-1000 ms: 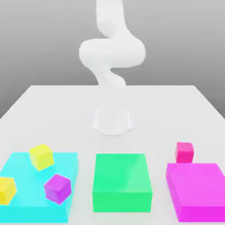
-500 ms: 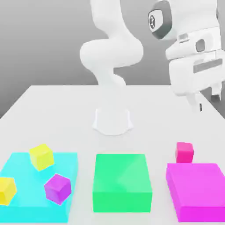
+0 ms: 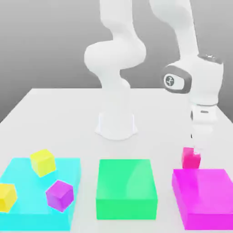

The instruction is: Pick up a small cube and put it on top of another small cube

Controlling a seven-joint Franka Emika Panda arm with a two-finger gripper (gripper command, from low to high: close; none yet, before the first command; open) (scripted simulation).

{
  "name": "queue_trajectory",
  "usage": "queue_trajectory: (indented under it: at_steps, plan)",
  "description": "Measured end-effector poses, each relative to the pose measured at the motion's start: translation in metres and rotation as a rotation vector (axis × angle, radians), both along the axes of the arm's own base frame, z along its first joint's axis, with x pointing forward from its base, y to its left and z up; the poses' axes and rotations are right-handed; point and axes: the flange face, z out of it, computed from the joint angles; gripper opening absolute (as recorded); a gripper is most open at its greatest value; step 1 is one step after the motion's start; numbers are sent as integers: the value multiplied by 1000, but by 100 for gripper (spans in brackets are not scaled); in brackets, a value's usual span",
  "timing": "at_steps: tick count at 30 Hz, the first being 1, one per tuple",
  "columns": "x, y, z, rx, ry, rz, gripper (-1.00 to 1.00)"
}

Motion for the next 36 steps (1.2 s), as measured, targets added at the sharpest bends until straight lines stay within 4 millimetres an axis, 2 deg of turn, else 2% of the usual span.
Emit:
queue_trajectory:
  at_steps: [3, 4, 11, 19, 24, 28, 32, 36]
  plan:
    - [-2, 0, -26, 0, 3, 2, 0]
    - [-3, -1, -34, 0, 4, 1, -100]
    - [-3, -1, -35, -2, 3, 2, -100]
    - [-1, -1, 24, -3, 2, 11, -100]
    - [65, -38, 44, 1, 1, 0, -100]
    - [116, -78, 59, 2, -1, 19, -100]
    - [160, -129, 75, 3, -3, 38, -100]
    - [195, -190, 92, 2, -3, 56, -100]
